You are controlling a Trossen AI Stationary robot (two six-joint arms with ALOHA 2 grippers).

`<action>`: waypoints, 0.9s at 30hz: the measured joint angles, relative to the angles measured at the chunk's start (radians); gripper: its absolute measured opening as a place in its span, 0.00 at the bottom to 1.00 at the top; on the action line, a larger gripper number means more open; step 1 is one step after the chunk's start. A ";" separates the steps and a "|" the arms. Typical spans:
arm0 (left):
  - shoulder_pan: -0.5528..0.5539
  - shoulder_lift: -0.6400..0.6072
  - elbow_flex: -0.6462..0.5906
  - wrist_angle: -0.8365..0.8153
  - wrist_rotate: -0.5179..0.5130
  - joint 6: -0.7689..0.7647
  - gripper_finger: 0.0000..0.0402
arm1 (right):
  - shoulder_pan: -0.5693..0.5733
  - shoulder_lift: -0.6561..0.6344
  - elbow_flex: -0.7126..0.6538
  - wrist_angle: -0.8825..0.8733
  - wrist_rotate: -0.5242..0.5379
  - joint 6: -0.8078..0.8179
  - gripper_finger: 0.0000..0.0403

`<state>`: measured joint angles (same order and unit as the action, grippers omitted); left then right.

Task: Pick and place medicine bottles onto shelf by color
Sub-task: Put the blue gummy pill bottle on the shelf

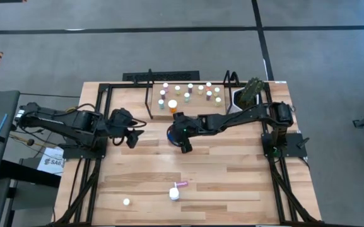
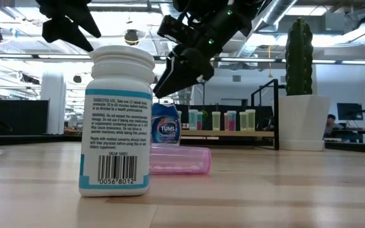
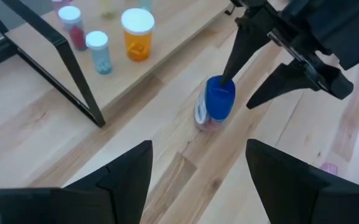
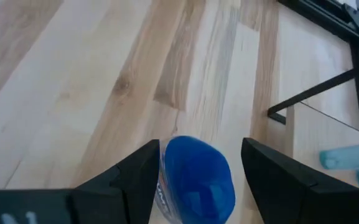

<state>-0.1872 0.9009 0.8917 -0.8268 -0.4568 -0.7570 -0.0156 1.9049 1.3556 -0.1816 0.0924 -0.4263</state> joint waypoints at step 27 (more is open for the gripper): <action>-0.003 0.000 0.000 -0.031 0.000 0.002 0.61 | -0.100 0.127 0.002 0.038 -0.202 0.085 0.62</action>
<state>-0.1905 0.9013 0.8917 -0.8581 -0.4568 -0.7551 -0.1152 2.0318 1.3573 -0.1438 -0.1091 -0.3410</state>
